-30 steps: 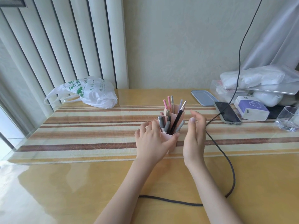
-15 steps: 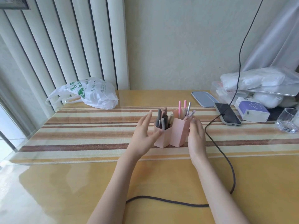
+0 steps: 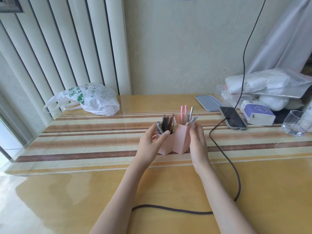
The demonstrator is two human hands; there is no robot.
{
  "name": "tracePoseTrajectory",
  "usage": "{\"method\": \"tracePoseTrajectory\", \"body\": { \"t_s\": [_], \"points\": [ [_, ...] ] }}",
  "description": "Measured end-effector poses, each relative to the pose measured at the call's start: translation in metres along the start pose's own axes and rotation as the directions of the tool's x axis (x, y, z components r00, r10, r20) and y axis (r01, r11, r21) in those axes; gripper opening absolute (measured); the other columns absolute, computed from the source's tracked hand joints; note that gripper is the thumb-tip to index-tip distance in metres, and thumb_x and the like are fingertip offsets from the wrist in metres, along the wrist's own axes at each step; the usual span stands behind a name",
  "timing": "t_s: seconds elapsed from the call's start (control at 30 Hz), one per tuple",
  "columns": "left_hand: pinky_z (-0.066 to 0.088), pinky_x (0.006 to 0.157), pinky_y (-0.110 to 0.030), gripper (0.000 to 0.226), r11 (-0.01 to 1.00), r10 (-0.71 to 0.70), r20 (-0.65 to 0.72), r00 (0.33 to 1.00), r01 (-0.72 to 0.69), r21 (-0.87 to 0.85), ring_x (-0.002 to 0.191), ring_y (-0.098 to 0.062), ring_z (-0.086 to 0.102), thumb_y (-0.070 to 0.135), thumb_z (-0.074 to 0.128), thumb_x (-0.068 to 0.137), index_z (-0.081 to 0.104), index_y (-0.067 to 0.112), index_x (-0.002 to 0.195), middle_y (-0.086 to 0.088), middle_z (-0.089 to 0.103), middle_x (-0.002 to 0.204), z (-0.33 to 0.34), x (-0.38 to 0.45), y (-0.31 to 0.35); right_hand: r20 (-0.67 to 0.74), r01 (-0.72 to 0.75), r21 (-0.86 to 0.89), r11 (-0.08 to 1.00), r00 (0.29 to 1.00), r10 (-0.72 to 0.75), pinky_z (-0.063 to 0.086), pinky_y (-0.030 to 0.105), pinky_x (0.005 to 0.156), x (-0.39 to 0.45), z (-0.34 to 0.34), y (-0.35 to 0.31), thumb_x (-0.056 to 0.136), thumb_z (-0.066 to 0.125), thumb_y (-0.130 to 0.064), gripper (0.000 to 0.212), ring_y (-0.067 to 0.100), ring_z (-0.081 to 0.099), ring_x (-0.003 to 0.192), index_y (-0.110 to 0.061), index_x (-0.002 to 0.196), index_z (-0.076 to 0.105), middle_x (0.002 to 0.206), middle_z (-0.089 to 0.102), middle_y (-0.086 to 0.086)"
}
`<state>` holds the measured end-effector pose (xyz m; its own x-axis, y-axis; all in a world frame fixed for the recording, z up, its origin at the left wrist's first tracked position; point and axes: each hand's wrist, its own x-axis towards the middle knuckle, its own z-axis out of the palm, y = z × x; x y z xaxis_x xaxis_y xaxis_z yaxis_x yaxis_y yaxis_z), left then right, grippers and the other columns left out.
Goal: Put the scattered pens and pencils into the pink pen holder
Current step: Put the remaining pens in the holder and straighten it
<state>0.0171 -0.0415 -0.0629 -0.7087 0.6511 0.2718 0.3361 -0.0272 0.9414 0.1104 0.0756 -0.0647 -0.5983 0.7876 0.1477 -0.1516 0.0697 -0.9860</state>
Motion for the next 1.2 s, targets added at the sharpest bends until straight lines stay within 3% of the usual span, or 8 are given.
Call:
{"method": "tracePoseTrajectory", "body": {
  "t_s": [0.1,0.27,0.47,0.73,0.93,1.03,1.13,1.2],
  "points": [
    [0.04,0.069,-0.027,0.012,1.0,0.0,-0.076,0.997,-0.003,-0.03,0.074,-0.015,0.05,0.03,0.057,0.092,0.063,0.02,0.096,-0.02,0.063,0.089,0.005,-0.001,0.002,-0.015,0.022,-0.008,1.0,1.0,-0.022,0.041,0.03,0.085,0.001,0.0,0.002,0.1,0.038,-0.037,0.026,0.017,0.057,0.105,-0.022,0.106,0.058,0.11,0.065,0.0],
    [0.045,0.093,-0.029,0.028,0.998,0.028,-0.116,0.993,-0.034,-0.054,0.107,-0.006,0.059,0.032,0.06,0.089,0.06,0.031,0.118,0.01,0.068,0.111,0.008,-0.003,0.006,-0.03,0.04,-0.007,0.999,0.999,-0.041,0.042,0.03,0.092,0.001,-0.004,0.0,0.099,0.041,-0.033,0.028,0.014,0.056,0.113,-0.021,0.12,0.055,0.12,0.063,-0.002],
    [0.04,0.102,-0.019,0.044,0.957,0.26,-0.313,0.914,-0.201,0.207,0.119,-0.006,0.053,0.017,0.063,0.089,0.053,0.022,0.132,0.009,0.061,0.126,0.007,-0.007,0.013,-0.074,0.215,0.038,0.976,0.974,-0.212,0.038,0.003,0.088,-0.002,-0.004,-0.013,0.1,0.042,-0.021,0.033,-0.022,0.046,0.108,-0.026,0.132,0.046,0.122,0.05,-0.028],
    [0.046,0.093,-0.02,0.045,0.992,0.128,-0.292,0.948,-0.119,0.049,0.097,-0.005,0.062,0.017,0.06,0.091,0.052,0.032,0.132,0.001,0.068,0.1,0.004,-0.005,0.012,0.076,0.268,-0.032,0.963,0.961,-0.265,0.038,0.009,0.095,-0.004,-0.001,-0.013,0.096,0.051,-0.022,0.037,-0.011,0.047,0.121,-0.026,0.132,0.051,0.135,0.052,-0.018],
    [0.034,0.111,-0.034,0.093,0.998,-0.03,-0.025,0.999,0.028,-0.059,0.135,-0.004,0.037,0.043,0.081,0.063,0.03,0.047,0.14,0.012,0.042,0.145,-0.004,0.0,-0.003,0.028,0.189,-0.066,0.98,0.982,-0.187,0.047,0.01,0.083,-0.008,-0.008,-0.008,0.084,0.068,-0.023,0.061,-0.008,0.052,0.112,-0.031,0.136,0.037,0.133,0.046,-0.011],
    [0.043,0.104,-0.037,0.066,0.997,-0.078,0.063,0.995,0.078,0.004,0.119,-0.007,0.053,0.034,0.08,0.066,0.048,0.041,0.124,0.013,0.061,0.122,-0.005,0.001,-0.007,-0.109,0.231,-0.259,0.938,0.958,-0.266,0.043,0.02,0.084,-0.007,-0.011,-0.001,0.076,0.077,-0.024,0.051,0.013,0.051,0.104,-0.023,0.116,0.047,0.117,0.05,-0.007],
    [0.051,0.083,-0.023,0.052,0.995,-0.094,0.097,0.991,0.095,-0.007,0.103,-0.006,0.058,0.042,0.078,0.07,0.054,0.037,0.116,0.011,0.064,0.11,-0.008,-0.001,-0.002,-0.1,0.229,-0.254,0.94,0.96,-0.262,0.041,0.01,0.074,-0.008,-0.011,-0.002,0.083,0.07,-0.024,0.03,-0.003,0.055,0.092,-0.025,0.105,0.051,0.106,0.059,-0.01],
    [0.048,0.074,-0.018,0.049,0.997,-0.078,0.047,0.996,0.078,-0.002,0.088,-0.005,0.06,0.059,0.066,0.068,0.061,0.034,0.11,0.011,0.065,0.094,-0.014,-0.002,0.002,-0.052,0.216,-0.225,0.95,0.971,-0.233,0.044,0.015,0.082,-0.004,-0.013,0.0,0.091,0.06,-0.018,0.021,-0.009,0.058,0.096,-0.023,0.11,0.055,0.107,0.063,-0.016]
  ]
}}
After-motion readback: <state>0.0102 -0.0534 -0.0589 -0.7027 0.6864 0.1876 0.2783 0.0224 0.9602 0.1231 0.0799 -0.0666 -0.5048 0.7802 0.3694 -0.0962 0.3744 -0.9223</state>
